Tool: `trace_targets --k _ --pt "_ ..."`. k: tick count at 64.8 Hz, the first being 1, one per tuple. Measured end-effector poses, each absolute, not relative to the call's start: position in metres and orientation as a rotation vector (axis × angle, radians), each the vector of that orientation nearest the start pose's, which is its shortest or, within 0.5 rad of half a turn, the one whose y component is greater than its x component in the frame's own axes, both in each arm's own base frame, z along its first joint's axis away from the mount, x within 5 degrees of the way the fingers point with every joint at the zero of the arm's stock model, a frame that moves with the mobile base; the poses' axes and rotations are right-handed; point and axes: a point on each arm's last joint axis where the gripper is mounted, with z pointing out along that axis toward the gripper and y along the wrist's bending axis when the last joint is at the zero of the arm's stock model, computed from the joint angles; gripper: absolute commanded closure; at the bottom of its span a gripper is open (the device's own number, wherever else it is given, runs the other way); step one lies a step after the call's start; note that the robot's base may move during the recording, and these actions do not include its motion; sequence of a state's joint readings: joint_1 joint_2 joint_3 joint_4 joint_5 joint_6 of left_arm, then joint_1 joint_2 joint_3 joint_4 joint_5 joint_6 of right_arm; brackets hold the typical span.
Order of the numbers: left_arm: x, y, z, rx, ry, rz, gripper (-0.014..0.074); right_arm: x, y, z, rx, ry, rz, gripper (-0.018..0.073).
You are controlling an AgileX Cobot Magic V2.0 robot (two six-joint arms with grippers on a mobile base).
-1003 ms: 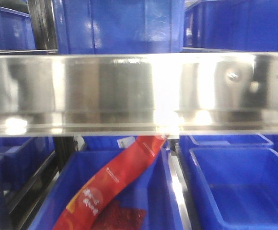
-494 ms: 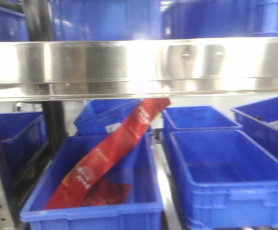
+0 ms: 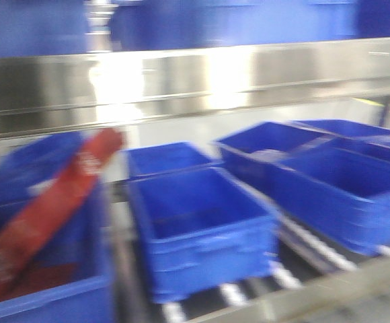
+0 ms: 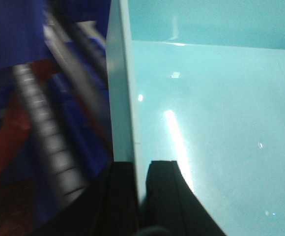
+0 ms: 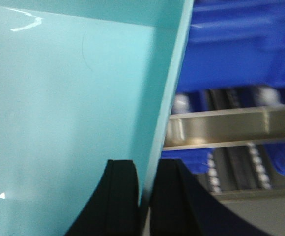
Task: Fetch blue bin and place on conveyor start
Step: 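Hold the bin with both grippers and back away from the shelf, then hold the bin with both grippers while driving across the floor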
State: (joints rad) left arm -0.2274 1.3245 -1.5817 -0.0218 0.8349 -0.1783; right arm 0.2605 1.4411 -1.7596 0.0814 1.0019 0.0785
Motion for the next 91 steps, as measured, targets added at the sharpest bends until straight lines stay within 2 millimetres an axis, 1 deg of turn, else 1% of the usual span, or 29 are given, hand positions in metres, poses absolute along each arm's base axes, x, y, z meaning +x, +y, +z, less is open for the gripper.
trace_targets --k 91 --pt "0.2700 -0.0640 0.4689 0.047 2.070 -0.275 0.0708 0.2870 0.0828 0.4762 -0.190 2.170 0.291 0.0711"
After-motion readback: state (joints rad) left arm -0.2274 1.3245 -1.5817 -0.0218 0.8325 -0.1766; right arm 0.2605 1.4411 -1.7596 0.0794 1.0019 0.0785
